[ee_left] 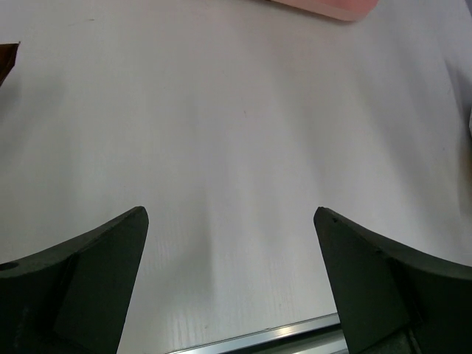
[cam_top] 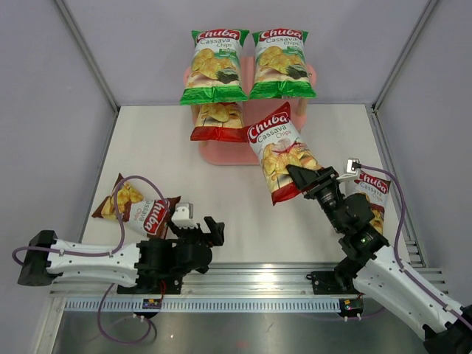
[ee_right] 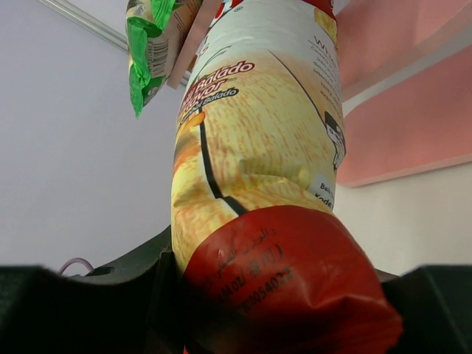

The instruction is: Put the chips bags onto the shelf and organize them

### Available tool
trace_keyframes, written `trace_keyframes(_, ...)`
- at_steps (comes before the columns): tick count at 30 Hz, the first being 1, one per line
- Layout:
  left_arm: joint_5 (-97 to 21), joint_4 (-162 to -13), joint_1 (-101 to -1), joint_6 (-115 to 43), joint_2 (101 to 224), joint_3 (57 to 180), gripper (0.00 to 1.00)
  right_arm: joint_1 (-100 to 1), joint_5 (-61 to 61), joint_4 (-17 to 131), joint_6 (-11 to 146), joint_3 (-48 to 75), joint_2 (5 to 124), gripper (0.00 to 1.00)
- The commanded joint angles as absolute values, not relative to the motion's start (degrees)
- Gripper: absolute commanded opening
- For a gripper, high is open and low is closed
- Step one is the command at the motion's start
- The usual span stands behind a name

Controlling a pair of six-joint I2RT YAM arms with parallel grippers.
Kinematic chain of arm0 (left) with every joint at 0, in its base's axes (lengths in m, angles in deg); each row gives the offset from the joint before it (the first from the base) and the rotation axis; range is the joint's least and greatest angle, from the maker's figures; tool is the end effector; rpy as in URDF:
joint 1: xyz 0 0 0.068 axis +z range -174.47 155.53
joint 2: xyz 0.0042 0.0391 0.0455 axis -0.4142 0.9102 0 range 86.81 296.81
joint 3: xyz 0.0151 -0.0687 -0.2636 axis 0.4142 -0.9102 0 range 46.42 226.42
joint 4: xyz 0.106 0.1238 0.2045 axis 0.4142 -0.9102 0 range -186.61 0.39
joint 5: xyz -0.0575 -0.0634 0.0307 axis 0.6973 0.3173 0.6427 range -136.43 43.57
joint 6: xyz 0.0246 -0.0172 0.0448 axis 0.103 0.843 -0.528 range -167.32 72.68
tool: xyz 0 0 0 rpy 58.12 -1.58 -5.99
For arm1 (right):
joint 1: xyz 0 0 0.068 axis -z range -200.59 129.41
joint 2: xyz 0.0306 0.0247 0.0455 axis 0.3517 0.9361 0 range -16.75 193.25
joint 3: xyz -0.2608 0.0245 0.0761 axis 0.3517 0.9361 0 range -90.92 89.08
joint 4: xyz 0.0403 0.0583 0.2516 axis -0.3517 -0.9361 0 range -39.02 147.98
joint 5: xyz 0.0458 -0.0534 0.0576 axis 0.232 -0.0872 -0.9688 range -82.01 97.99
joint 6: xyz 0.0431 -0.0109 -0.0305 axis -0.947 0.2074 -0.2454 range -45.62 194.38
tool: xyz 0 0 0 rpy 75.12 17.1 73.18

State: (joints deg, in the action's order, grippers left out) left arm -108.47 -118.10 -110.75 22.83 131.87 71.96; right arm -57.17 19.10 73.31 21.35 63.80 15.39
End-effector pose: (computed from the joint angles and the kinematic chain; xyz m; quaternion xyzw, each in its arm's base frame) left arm 0.0407 -0.1429 0.2076 -0.0705 0.8181 -0.2023 0.5337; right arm 0.1282 0.0866 0.3003 0.1656 0.6327 0.4863 0.5794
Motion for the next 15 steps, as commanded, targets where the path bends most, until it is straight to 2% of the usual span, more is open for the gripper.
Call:
trace_keyframes(1, -103.04, -110.27, -109.03, 15.70, 132.33, 70.07, 0.99, -56.89, 21.35, 83.98, 21.92, 59.98, 18.30, 0.15)
trace_keyframes(15, -98.47, -101.91, -108.41, 12.09, 140.07, 70.68, 0.99, -51.36, 18.45, 91.73, 17.25, 54.89, 29.30, 0.15)
